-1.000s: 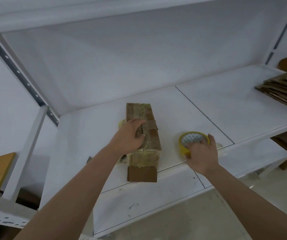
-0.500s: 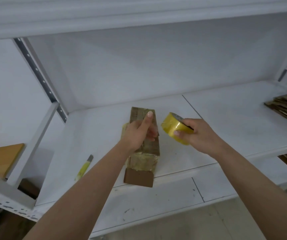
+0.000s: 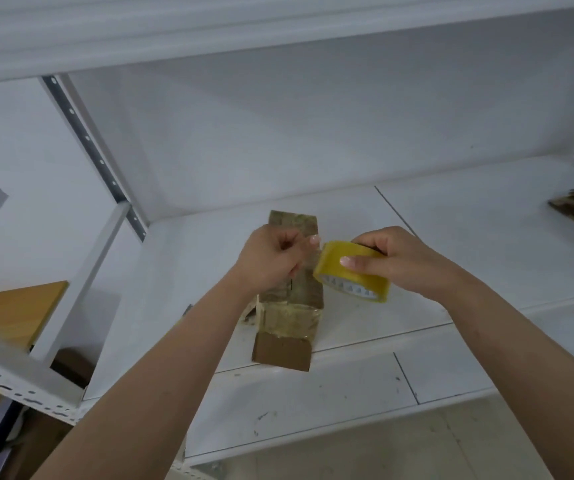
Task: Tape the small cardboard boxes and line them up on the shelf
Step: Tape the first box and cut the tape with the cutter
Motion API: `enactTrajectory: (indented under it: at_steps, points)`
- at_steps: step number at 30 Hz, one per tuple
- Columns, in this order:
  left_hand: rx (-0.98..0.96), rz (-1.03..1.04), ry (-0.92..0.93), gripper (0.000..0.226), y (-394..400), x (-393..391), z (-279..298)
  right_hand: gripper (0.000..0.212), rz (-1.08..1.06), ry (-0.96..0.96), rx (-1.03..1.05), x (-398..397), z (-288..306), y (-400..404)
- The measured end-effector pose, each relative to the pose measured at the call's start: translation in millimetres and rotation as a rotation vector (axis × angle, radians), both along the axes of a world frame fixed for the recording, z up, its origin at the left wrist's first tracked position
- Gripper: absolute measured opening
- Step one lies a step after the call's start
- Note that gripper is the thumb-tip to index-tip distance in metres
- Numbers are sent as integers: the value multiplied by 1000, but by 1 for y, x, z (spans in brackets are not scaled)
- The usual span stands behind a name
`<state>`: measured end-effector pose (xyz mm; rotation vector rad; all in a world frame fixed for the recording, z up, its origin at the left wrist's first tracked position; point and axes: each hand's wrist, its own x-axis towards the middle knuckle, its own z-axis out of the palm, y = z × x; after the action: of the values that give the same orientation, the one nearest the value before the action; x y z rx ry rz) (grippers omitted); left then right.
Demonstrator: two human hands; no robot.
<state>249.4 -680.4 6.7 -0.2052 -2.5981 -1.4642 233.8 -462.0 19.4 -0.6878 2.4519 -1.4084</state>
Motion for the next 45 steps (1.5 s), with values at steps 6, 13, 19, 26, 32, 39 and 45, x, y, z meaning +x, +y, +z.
enactTrajectory:
  at_steps: [6, 13, 19, 26, 32, 39, 45]
  points:
    - [-143, 125, 107, 57, -12, 6, 5, 63, -74, -100, -151, -8, 9, -1]
    - [-307, 309, 78, 56, -61, 30, -24, 58, -116, -163, 152, -11, -18, 9]
    - [-382, 406, 30, 52, -82, 46, -59, 76, -187, -108, 324, -13, -62, 4]
    - [-379, 414, 40, 51, -86, 39, -66, 77, -213, -65, 399, -18, -71, -4]
    - [-331, 403, -90, 58, -85, 38, -94, 65, -221, -36, 590, -16, -90, -9]
    - [16, 378, -236, 55, -82, 43, -126, 65, -215, 59, 722, -20, -100, -28]
    - [469, 455, -483, 57, -54, 46, -147, 65, -190, 88, 775, -23, -103, -41]
